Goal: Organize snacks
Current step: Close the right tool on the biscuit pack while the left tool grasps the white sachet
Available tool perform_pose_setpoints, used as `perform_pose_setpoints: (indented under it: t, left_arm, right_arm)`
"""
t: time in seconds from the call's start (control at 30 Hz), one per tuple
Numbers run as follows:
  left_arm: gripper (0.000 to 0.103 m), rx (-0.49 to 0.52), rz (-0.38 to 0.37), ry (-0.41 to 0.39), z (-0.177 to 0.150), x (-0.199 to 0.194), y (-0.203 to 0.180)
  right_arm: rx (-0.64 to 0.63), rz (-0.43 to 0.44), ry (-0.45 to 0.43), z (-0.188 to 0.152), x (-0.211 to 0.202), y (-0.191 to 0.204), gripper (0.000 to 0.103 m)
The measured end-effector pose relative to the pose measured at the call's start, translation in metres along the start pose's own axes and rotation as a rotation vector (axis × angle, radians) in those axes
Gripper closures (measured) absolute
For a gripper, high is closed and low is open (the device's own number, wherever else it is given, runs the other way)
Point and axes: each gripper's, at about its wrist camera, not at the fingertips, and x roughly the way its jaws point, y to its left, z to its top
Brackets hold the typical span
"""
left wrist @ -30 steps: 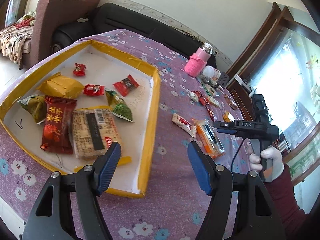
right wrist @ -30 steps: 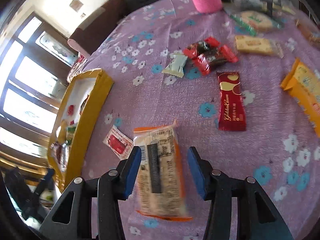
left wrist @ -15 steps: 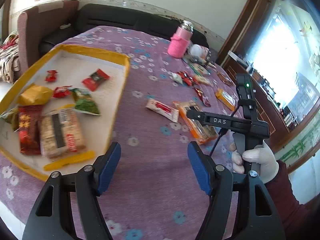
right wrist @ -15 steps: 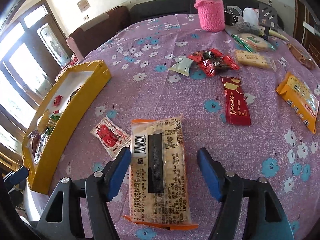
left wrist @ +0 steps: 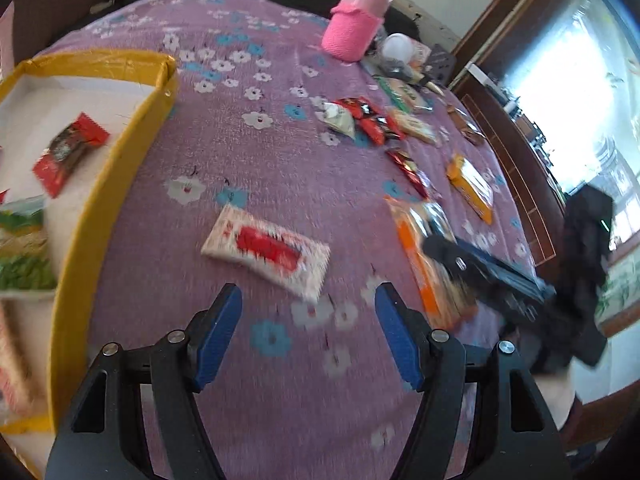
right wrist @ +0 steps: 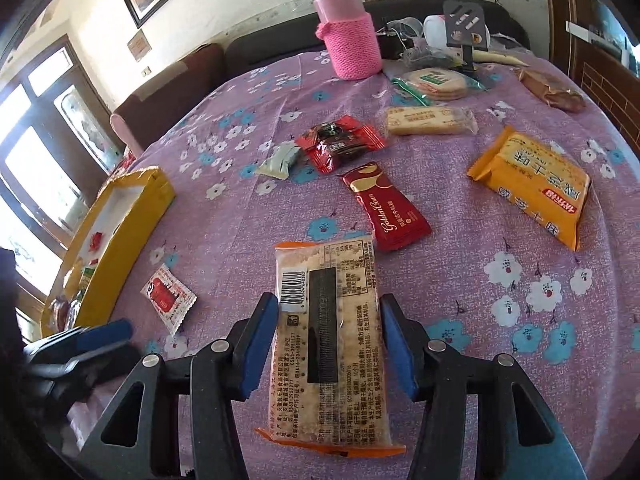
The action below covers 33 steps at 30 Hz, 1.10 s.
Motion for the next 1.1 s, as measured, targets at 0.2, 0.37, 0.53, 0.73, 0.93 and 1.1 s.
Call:
perform_pose_setpoints:
  t: [0.2, 0.37, 0.53, 0.73, 0.93, 1.1]
  left_arm:
    - [0.077, 0.225, 0.162, -0.025, 0.015, 0.025, -0.027]
    - [0.077, 0.26, 0.179, -0.048, 0.012, 0.027, -0.032]
    - [0.065, 0.289, 0.212, -0.065, 0.022, 0.039, -0.041]
    - [0.075, 0.349, 0.251, -0.102, 0.019, 0.041, -0.046]
    - [0.076, 0.277, 0.2, -0.13, 0.013, 0.017, -0.03]
    - [0.076, 0.17, 0.111, -0.171, 0.004, -0.024, -0.006]
  right_arm:
    - [0.023, 0.016, 0.002, -0.001, 0.001, -0.004, 0.047]
    - [0.023, 0.022, 0.006, -0.002, 0.001, 0.0, 0.042]
    - [-0.034, 0.006, 0.0, -0.006, 0.004, 0.015, 0.033]
    - [-0.097, -0.047, -0.009, -0.01, 0.008, 0.026, 0.029]
    - [-0.172, -0.154, -0.016, -0.015, 0.01, 0.036, 0.046]
    - [-0.104, -0.104, -0.036, -0.012, 0.007, 0.025, 0.046]
